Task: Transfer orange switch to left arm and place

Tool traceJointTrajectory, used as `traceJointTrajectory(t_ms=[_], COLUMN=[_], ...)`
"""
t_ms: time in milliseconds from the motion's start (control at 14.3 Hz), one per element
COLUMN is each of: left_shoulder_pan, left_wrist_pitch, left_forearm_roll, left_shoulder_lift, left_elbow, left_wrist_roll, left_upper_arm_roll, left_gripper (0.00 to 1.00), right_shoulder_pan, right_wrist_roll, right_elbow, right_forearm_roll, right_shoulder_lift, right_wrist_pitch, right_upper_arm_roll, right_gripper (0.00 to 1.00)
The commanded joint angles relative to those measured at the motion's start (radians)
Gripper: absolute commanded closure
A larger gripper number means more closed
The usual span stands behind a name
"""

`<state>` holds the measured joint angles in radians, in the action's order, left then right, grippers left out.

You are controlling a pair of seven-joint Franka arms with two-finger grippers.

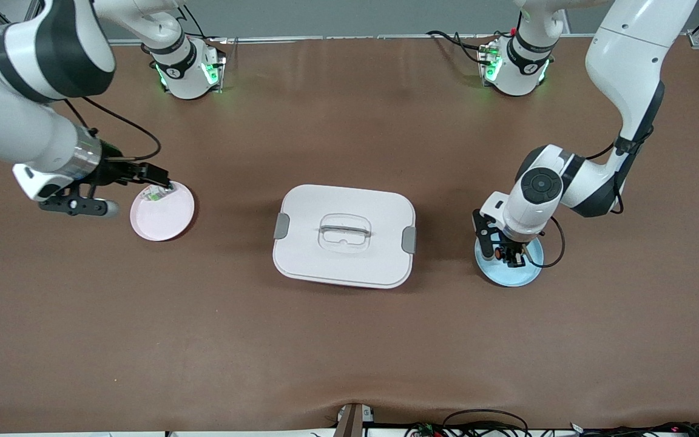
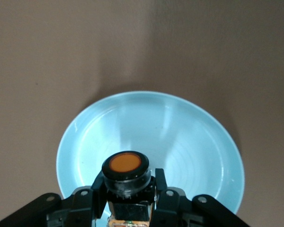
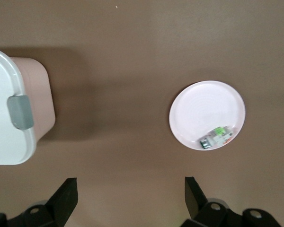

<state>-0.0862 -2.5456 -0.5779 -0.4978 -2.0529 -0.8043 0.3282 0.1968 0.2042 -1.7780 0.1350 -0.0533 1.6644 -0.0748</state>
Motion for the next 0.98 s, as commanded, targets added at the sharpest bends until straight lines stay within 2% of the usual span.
traceJointTrajectory(t_ms=[0, 140, 210, 280, 350, 629, 839, 909], left_shoulder_pan=[-0.052, -0.050, -0.049, -0.049, -0.052, -0.050, -0.049, -0.049], left_wrist_pitch=[-0.067, -0.068, -0.068, -0.068, -0.068, -0.041, 0.019, 0.078], left_forearm_roll=[-0.060, -0.060, -0.060, -0.060, -0.060, -0.031, 0.134, 0.200], left_shoulder_lift=[-0.031, -0.042, -0.042, -0.039, -0.035, 0.027, 0.064, 0.073], left_elbow=[-0.016, -0.013, -0.015, -0.013, -0.012, -0.006, 0.035, 0.071], left_wrist_roll=[-0.019, -0.016, -0.003, -0.003, 0.000, 0.085, 0.105, 0.109], left_upper_arm_roll=[0.006, 0.006, 0.008, 0.008, 0.009, 0.018, 0.029, 0.032], left_gripper=[1.00, 1.00, 0.79, 0.36, 0.00, 0.00, 0.00, 0.00], right_shoulder_pan=[-0.098, -0.152, -0.166, -0.169, -0.171, -0.180, -0.178, -0.178], right_wrist_roll=[-0.104, -0.192, -0.203, -0.203, -0.203, -0.203, -0.204, -0.206], right_elbow=[-0.029, -0.029, -0.031, -0.031, -0.034, -0.118, -0.254, -0.279], right_forearm_roll=[-0.017, -0.035, -0.049, -0.067, -0.078, -0.089, -0.136, -0.149], right_shoulder_lift=[0.052, 0.073, 0.087, 0.093, 0.107, 0.197, 0.312, 0.335], right_wrist_pitch=[-0.037, -0.063, -0.066, -0.068, -0.068, -0.031, 0.087, 0.107], right_upper_arm_roll=[0.018, 0.018, 0.018, 0.018, 0.018, 0.018, 0.020, 0.020], right_gripper=[0.00, 0.00, 0.00, 0.00, 0.00, 0.00, 0.00, 0.00])
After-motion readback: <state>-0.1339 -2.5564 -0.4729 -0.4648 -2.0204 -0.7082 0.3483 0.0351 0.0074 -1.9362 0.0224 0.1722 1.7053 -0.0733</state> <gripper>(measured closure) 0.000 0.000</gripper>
